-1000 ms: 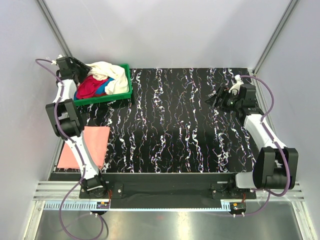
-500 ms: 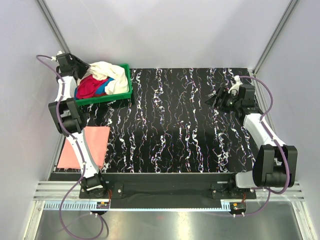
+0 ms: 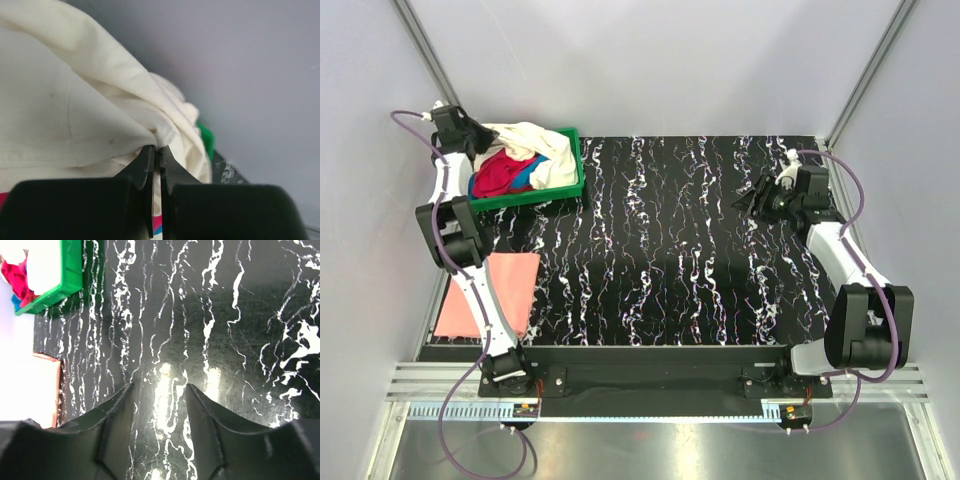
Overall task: Fold and stack the t-shirts
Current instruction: Grab the tshirt from the pile
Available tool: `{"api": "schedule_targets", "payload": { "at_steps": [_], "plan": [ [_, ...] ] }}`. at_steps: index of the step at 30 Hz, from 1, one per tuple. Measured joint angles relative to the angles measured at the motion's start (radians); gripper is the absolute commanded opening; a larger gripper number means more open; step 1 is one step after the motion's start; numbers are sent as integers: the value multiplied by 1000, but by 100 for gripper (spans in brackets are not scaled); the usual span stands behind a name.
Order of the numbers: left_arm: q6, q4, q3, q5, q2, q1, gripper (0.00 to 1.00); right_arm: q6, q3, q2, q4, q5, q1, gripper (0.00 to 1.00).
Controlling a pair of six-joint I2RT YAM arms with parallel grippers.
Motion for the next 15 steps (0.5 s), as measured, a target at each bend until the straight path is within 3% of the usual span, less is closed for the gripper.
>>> {"api": "schedule_targets", "payload": {
  "at_steps": [7,11,15],
  "plan": [
    [-390,432,-404,25,-198,-53,0,20,66,7,-28,-24,5,50],
    [-634,699,-469,7,-212,-131,0,23,90,-14,-73,-24,16,49],
    [-789,818,-439,-14,-212,-205,0,23,100,-72,-112,-23,20,48]
  ]
}}
